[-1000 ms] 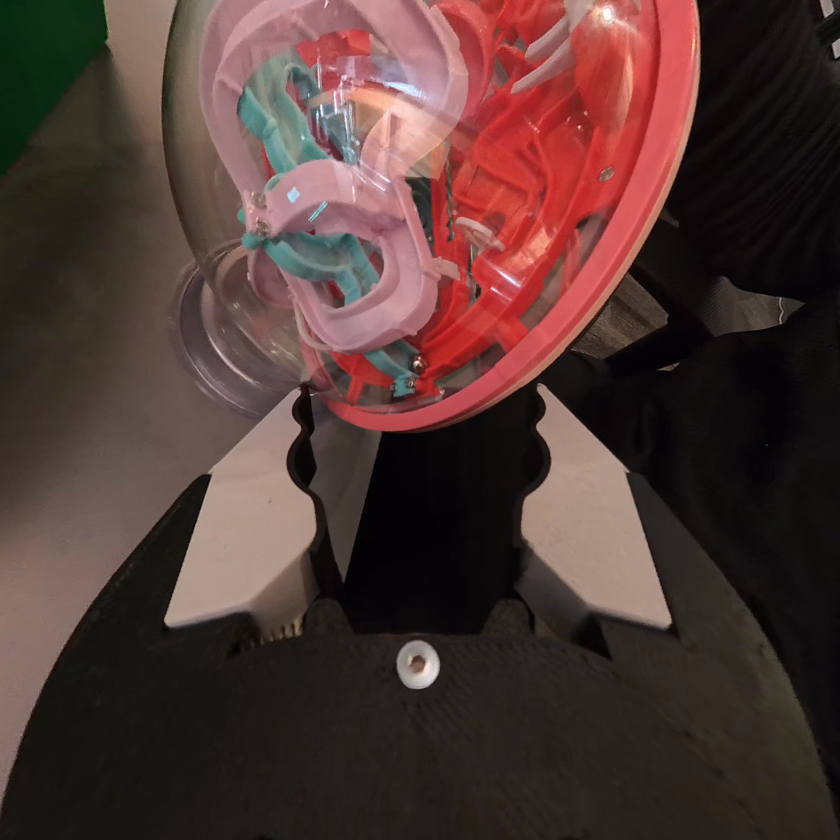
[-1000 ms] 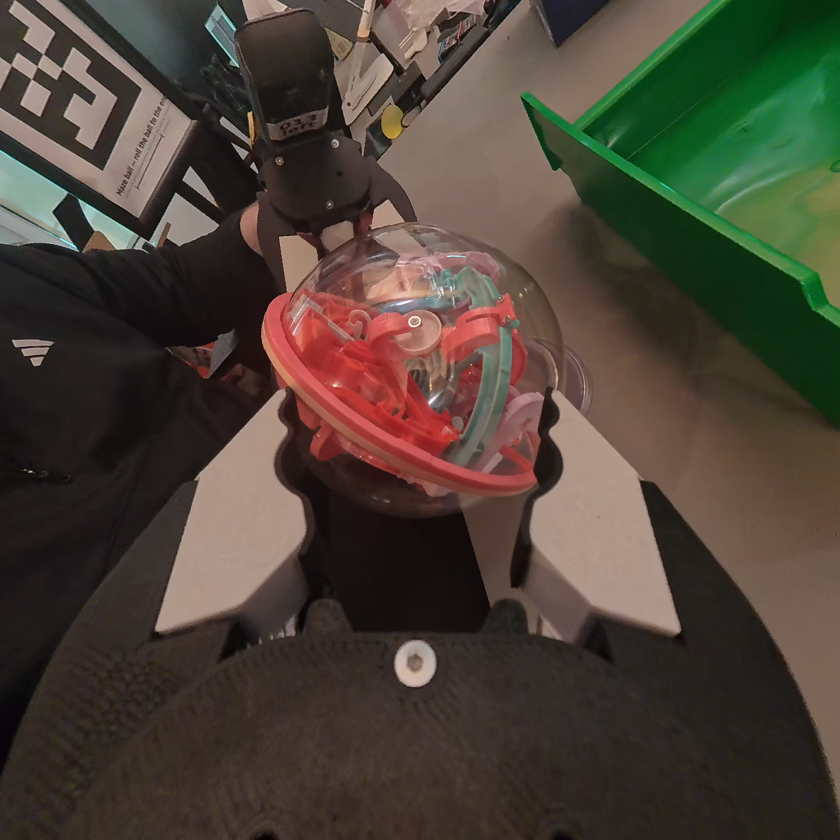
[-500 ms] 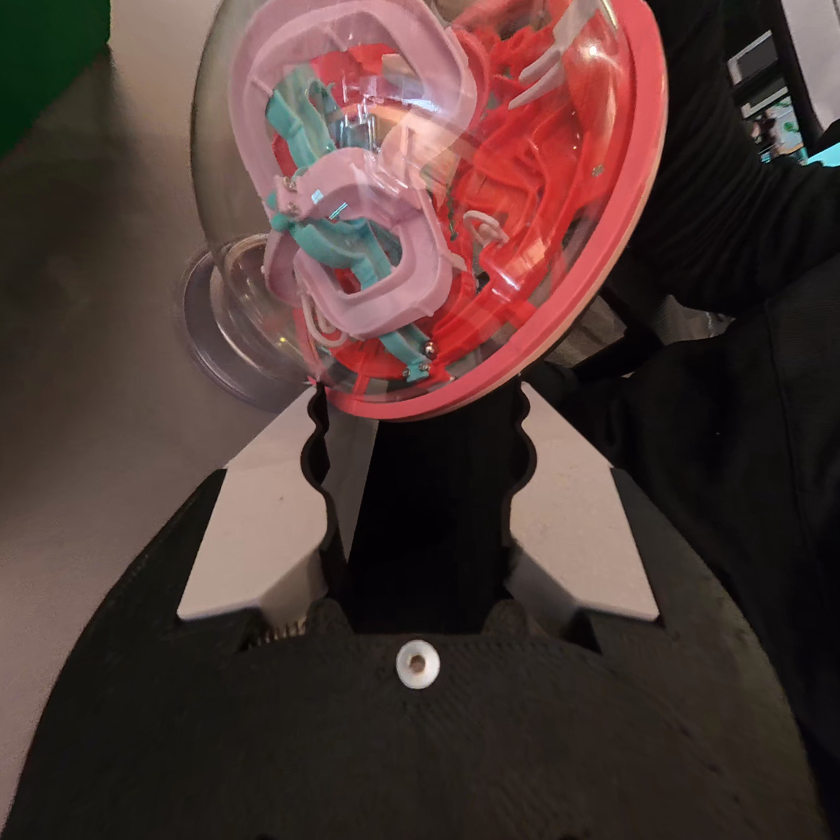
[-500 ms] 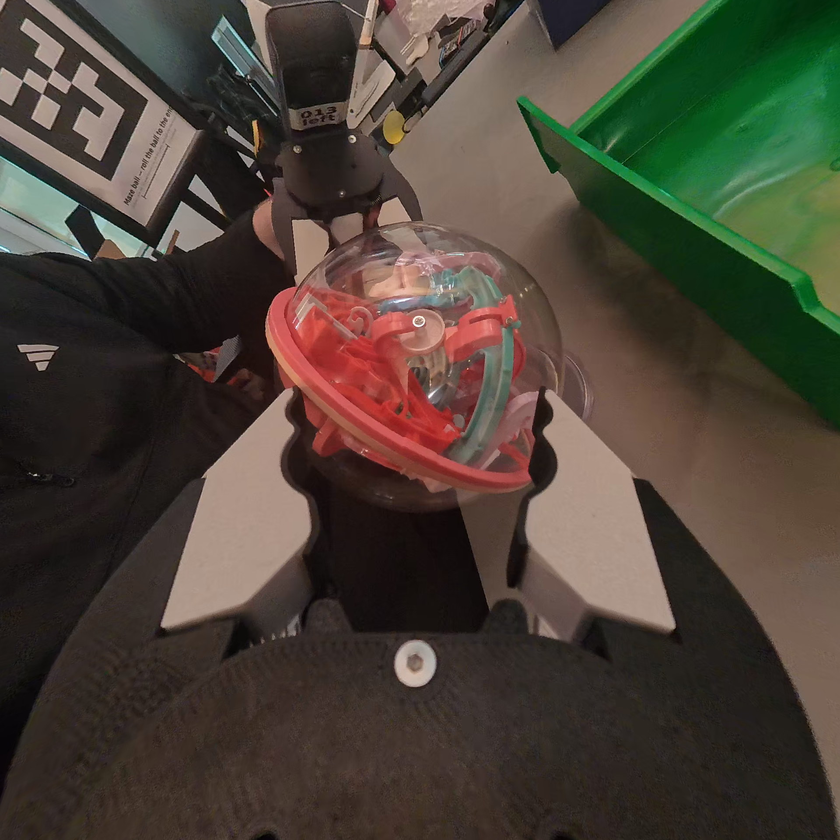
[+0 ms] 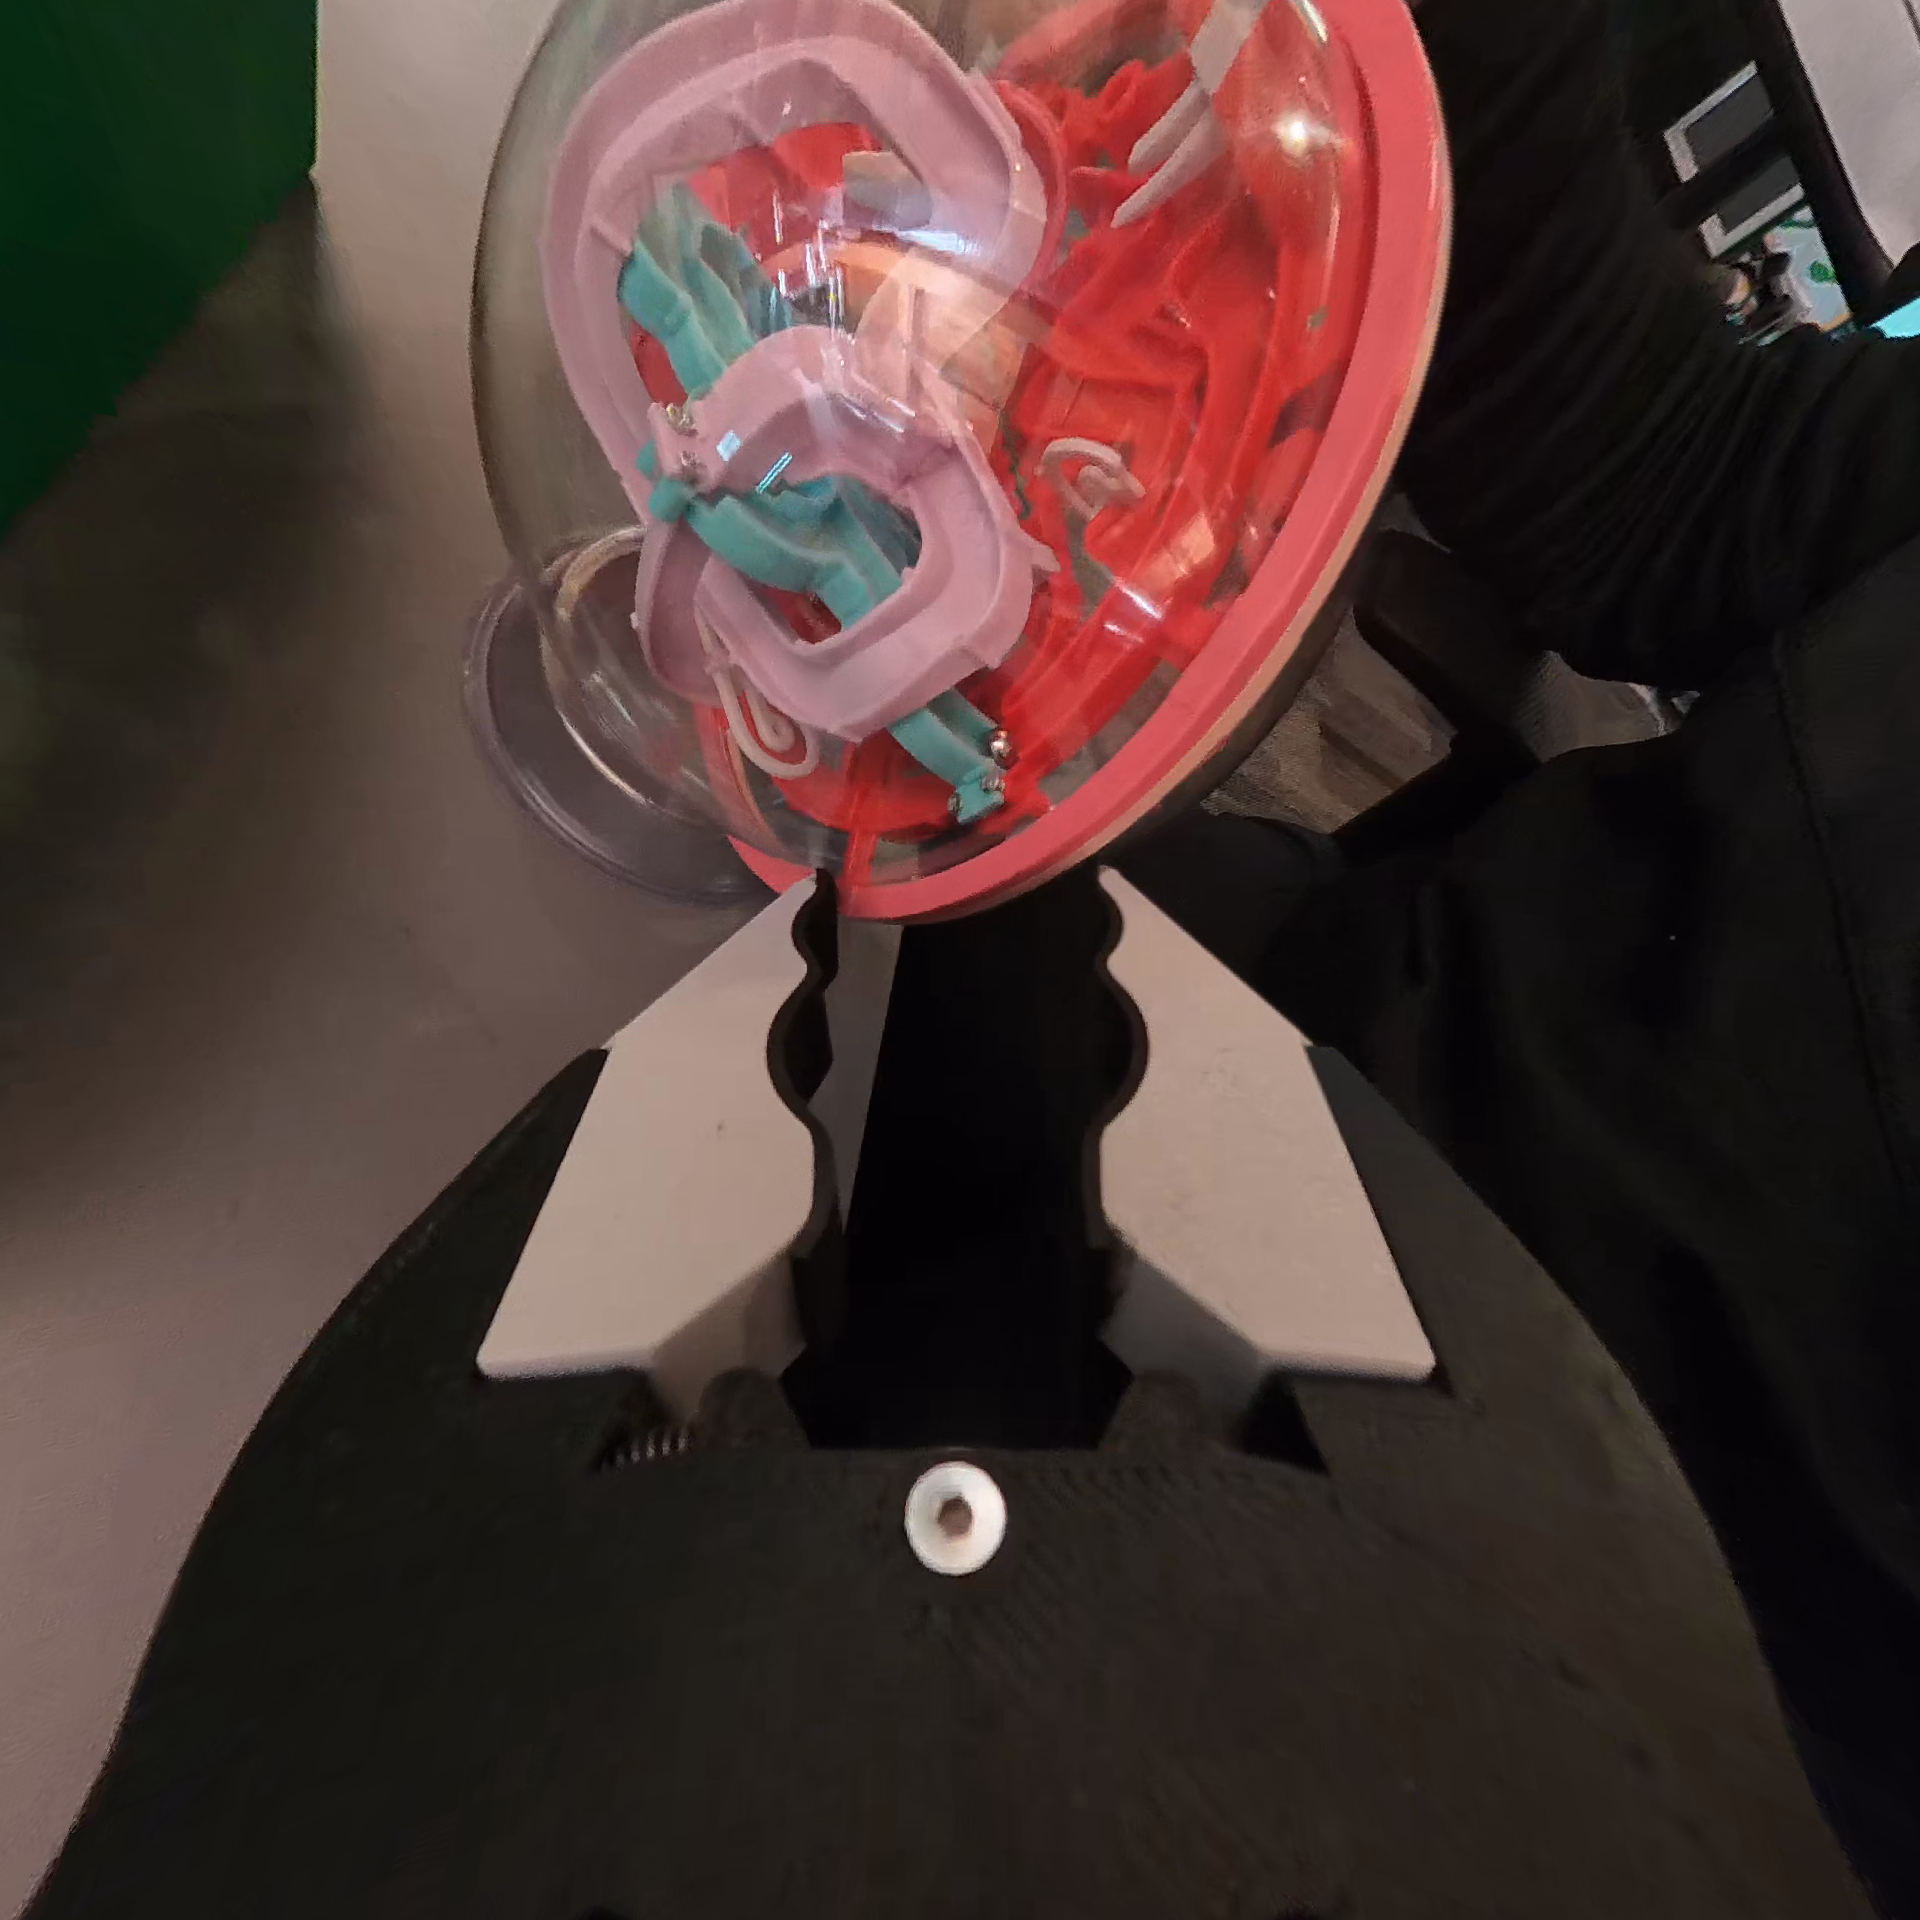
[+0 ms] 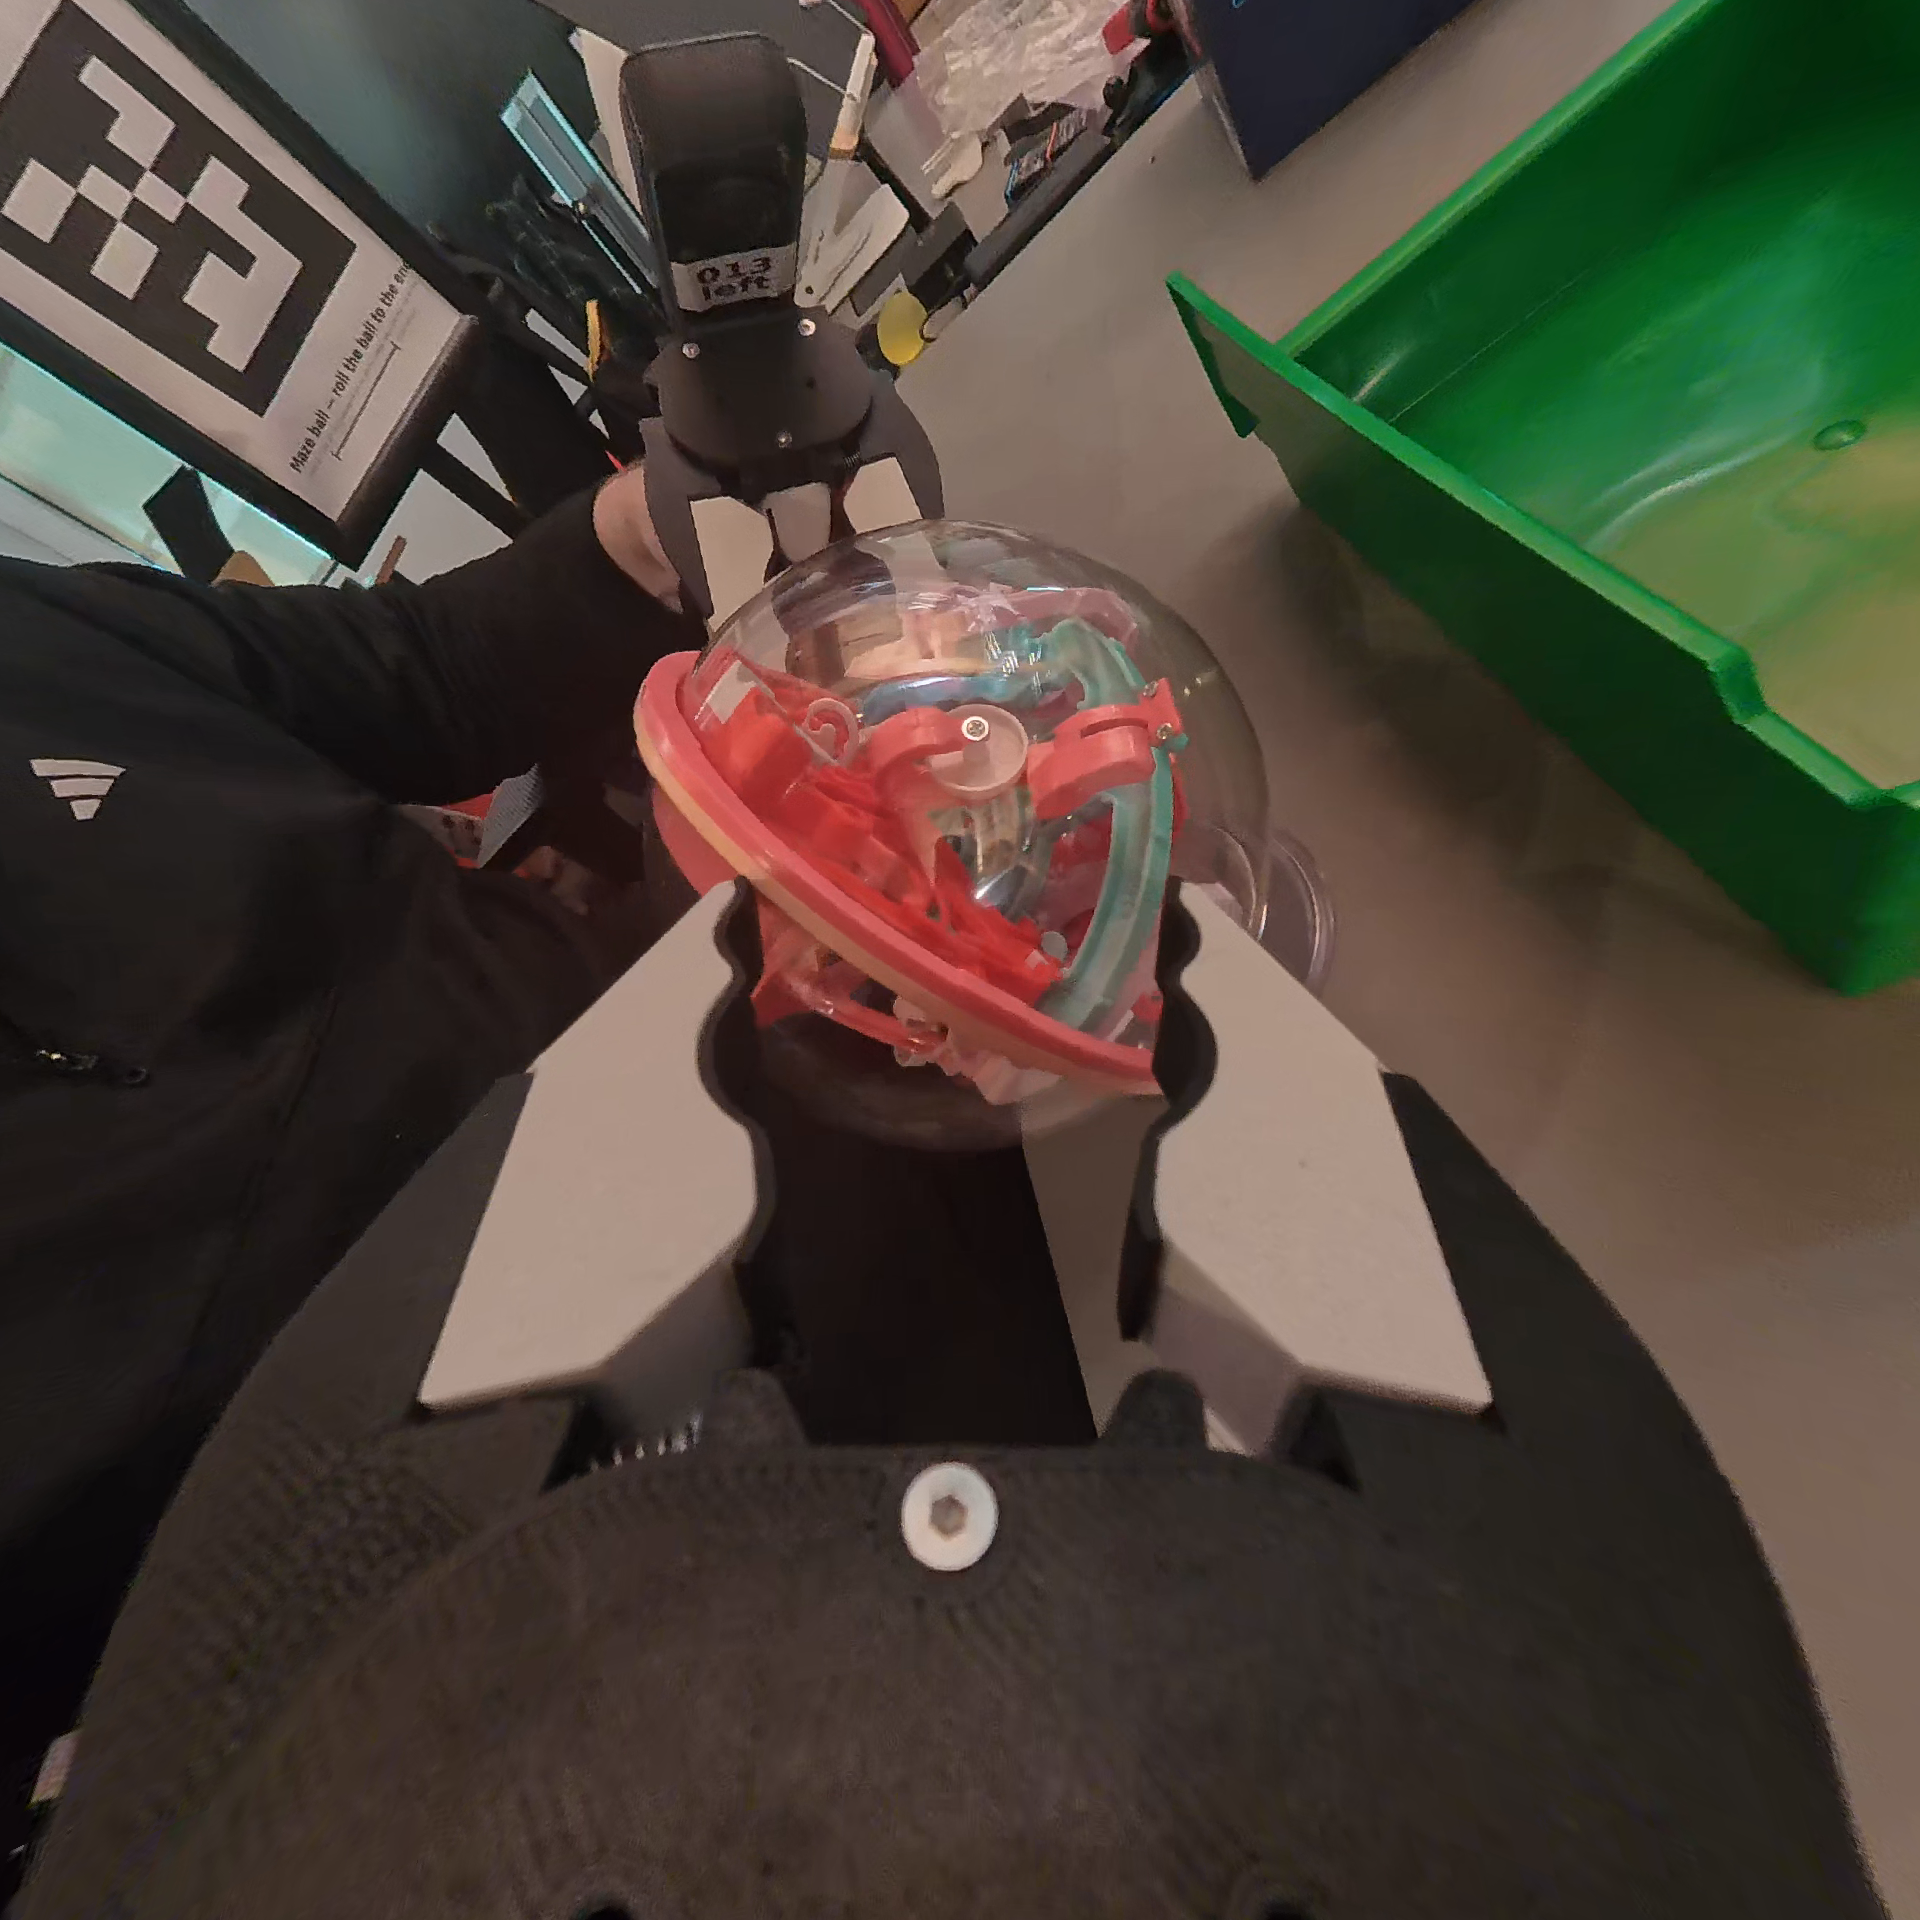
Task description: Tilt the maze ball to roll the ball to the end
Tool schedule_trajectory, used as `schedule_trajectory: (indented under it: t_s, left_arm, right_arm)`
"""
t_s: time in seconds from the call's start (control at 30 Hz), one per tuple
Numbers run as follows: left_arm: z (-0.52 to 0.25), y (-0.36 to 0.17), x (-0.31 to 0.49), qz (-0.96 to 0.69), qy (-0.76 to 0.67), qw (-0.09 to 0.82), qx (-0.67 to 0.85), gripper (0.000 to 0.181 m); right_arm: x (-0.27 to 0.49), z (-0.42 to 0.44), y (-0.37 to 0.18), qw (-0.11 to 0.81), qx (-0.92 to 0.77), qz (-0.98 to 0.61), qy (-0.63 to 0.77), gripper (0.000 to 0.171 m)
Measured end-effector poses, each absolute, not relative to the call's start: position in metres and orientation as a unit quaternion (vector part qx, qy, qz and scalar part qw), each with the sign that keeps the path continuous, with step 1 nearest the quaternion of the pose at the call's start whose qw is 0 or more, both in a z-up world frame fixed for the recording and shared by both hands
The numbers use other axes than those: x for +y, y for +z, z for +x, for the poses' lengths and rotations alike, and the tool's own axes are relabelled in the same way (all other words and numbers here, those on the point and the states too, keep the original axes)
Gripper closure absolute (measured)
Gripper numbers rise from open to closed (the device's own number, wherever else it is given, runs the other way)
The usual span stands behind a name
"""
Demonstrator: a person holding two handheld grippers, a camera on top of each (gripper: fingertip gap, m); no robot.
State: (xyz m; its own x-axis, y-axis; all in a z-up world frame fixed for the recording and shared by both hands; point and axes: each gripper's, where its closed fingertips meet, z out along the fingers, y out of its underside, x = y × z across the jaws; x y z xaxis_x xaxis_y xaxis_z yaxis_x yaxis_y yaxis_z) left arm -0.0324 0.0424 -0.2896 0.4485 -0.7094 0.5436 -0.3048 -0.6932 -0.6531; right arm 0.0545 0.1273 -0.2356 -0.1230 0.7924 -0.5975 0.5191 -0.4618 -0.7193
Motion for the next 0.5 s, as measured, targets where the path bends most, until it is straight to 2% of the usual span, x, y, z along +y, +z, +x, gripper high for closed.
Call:
schedule_trajectory:
  t_s: [0.13, 0.33, 0.43, 0.5]
  left_arm:
    - [-0.035, -0.289, 0.043, -0.816, -0.408, 0.253, 0.321, 0.148]
    - [-0.035, -0.288, 0.044, -0.815, -0.385, 0.27, 0.338, 0.155]
    - [-0.034, -0.282, 0.046, -0.811, -0.383, 0.286, 0.336, 0.164]
    - [-0.033, -0.281, 0.046, -0.809, -0.377, 0.291, 0.344, 0.167]
  right_arm:
    - [0.128, 0.058, -0.234, 0.14, -0.509, -0.642, 0.556, 0.107]
    - [0.129, 0.063, -0.229, 0.172, -0.523, -0.625, 0.553, 0.123]
    - [0.131, 0.064, -0.218, 0.208, -0.522, -0.605, 0.564, 0.157]
    - [0.13, 0.064, -0.218, 0.213, -0.525, -0.602, 0.563, 0.158]
